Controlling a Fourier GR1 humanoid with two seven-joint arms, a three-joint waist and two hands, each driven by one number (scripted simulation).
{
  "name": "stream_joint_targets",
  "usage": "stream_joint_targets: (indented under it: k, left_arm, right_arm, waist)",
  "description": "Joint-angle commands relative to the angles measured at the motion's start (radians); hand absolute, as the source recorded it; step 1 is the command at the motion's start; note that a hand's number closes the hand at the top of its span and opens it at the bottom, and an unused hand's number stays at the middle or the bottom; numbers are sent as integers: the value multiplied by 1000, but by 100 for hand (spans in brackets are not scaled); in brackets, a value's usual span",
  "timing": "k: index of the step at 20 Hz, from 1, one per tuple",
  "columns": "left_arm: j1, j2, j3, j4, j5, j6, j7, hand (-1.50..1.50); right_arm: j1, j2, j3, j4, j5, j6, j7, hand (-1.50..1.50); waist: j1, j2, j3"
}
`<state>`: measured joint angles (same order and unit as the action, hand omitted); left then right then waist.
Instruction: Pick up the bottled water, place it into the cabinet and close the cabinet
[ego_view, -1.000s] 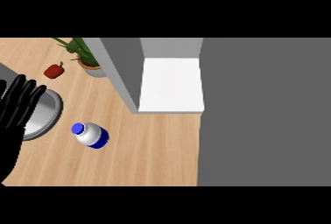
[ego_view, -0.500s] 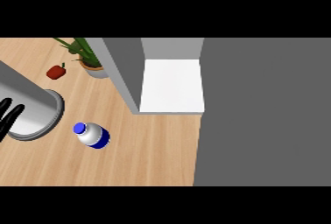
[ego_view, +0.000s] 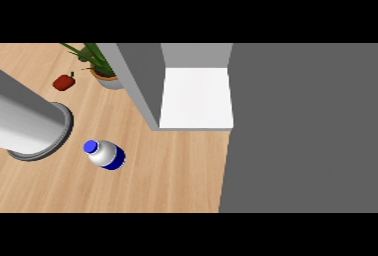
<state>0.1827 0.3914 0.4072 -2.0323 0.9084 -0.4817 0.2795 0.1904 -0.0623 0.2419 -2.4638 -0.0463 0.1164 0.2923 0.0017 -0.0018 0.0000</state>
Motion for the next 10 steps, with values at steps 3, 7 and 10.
stream_joint_targets:
  k: [3, 7, 10]
  left_arm:
    - [49, -12, 13, -108, -2, 31, 91, -150]
    - [-20, -60, -17, 63, -186, -91, -8, -150]
    - [-74, -18, 6, 103, -178, -75, 22, -150]
  right_arm:
    - [35, 15, 80, -80, 68, -28, 59, -150]
    - [-42, 7, 44, -98, 30, -43, 139, -150]
    - [32, 31, 155, -106, 128, -69, 78, -150]
  waist:
    - [0, -1, 0]
    - [-4, 1, 0]
    - [-7, 0, 0]
